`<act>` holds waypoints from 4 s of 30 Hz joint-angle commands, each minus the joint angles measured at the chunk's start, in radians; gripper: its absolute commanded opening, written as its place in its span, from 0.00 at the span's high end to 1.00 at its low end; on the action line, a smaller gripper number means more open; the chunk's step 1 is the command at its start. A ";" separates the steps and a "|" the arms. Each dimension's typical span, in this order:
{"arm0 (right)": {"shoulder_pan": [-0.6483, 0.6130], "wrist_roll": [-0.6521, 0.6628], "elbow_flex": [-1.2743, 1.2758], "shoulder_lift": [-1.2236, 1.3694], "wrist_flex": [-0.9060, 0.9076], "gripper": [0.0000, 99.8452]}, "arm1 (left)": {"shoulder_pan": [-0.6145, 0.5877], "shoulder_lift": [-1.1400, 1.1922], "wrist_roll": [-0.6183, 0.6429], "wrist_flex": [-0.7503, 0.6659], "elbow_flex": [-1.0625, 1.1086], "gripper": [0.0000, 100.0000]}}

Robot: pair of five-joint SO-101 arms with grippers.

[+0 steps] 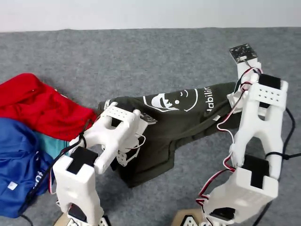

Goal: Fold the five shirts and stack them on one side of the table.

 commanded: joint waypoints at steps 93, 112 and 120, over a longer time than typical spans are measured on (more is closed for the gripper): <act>-0.005 -0.014 -0.014 -0.008 0.005 0.99 | -0.005 -0.368 -0.086 0.158 -0.079 0.83; -0.019 -0.012 -0.014 -0.008 0.005 0.99 | -0.003 -0.367 -0.089 0.094 -0.047 1.00; -0.019 -0.012 -0.014 -0.008 0.005 0.99 | -0.003 -0.370 -0.087 0.172 -0.048 0.99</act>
